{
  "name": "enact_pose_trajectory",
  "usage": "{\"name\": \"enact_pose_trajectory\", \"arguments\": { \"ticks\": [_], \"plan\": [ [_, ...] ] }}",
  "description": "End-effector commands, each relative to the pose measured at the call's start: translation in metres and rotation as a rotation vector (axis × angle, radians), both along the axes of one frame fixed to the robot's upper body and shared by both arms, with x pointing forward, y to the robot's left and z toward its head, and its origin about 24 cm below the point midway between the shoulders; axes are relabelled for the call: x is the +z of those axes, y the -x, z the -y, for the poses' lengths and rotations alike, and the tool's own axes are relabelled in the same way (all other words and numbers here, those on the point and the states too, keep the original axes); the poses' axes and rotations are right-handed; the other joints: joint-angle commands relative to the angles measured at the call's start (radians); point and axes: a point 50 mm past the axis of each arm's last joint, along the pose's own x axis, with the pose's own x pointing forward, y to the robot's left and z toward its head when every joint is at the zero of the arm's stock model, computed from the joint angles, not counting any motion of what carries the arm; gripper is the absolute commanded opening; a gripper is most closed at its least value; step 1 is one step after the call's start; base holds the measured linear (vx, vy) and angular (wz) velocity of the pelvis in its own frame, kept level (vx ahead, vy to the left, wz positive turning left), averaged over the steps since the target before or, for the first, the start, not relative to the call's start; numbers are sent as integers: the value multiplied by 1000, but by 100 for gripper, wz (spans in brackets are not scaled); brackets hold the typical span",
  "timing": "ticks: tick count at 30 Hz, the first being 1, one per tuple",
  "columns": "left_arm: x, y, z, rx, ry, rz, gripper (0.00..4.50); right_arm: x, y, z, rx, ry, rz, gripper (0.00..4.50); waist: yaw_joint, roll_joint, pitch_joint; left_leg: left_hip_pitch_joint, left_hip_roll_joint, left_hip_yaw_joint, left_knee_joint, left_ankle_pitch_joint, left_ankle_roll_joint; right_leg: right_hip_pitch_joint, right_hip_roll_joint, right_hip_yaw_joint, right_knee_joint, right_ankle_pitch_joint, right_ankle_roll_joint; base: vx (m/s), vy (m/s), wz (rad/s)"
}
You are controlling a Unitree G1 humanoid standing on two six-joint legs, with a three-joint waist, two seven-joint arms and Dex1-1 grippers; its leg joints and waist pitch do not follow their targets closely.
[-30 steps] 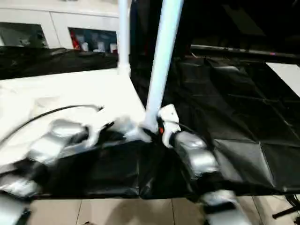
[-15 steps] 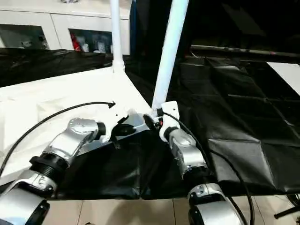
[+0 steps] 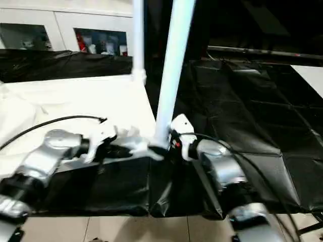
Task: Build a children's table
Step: Rotate leg to tighten
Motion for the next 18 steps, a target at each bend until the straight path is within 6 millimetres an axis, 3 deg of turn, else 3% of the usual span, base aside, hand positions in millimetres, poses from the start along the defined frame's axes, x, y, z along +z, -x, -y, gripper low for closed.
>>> {"name": "enact_pose_trajectory", "arguments": {
  "ticks": [1,5,11,18],
  "plan": [
    [-1,5,6,-53,49,-28,0,1,4,3,42,20,-8,390,1,-4,-54,14,17,5,-59,-253,35,45,-44,31,-71,-188,-211,0,0,0],
    [-1,5,4,-41,46,-26,0,-4,8,1,71,45,-17,373,2,-8,-54,13,16,4,-60,-266,20,43,-45,32,-75,-236,-192,0,0,0],
    [1,4,4,-38,45,-23,0,-3,8,0,74,36,-24,323,4,-6,-56,13,16,5,-57,-231,26,45,-43,32,-68,-175,-204,0,0,0],
    [1,4,3,-39,43,-25,0,-5,10,0,73,35,-31,282,6,-4,-57,13,15,5,-56,-232,24,46,-43,31,-68,-173,-205,0,0,0]
  ]
}}
